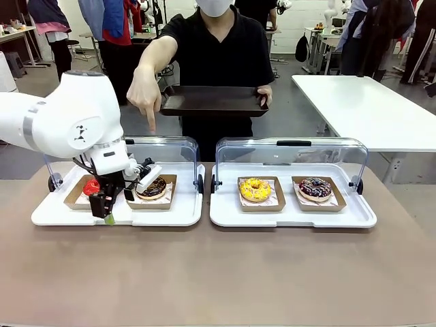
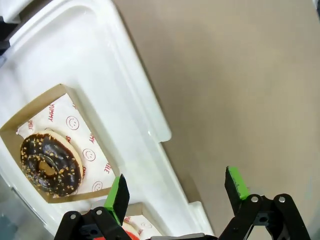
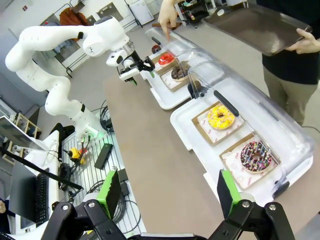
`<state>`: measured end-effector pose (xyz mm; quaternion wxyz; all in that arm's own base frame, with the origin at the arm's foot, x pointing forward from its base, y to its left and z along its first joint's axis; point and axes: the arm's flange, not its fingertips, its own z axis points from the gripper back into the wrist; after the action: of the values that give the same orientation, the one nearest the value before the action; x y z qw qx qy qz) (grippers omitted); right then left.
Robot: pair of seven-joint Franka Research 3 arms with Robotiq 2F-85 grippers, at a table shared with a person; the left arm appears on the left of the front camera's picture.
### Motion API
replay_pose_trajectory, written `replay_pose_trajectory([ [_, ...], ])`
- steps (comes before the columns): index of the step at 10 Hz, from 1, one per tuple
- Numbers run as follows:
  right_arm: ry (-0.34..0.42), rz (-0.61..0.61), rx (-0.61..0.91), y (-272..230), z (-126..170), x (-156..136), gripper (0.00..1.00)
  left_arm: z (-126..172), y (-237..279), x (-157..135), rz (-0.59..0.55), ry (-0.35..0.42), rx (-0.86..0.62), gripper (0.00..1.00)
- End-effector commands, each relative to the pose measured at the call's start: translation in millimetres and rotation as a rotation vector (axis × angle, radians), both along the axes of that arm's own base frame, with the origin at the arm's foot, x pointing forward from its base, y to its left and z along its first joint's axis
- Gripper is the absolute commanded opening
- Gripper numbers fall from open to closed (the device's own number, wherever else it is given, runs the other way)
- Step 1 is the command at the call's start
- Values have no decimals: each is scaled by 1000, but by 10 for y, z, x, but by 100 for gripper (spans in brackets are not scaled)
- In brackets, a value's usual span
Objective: Provide the desired donut to the person.
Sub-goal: Pick up and lift the Paper togo box containing the Donut pointed at by the person.
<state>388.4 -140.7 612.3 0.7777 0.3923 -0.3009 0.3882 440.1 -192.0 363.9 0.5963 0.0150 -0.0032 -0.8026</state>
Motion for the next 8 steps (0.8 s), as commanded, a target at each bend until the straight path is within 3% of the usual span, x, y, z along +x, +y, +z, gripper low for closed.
replay_pose_trajectory([
  [1, -8, -9, 10, 0, -7, 16, 100, -45, 21, 122, 59, -68, 52, 100],
  [8, -8, -9, 10, 0, -7, 16, 100, -112, -77, 386, 114, -26, -4, 100],
])
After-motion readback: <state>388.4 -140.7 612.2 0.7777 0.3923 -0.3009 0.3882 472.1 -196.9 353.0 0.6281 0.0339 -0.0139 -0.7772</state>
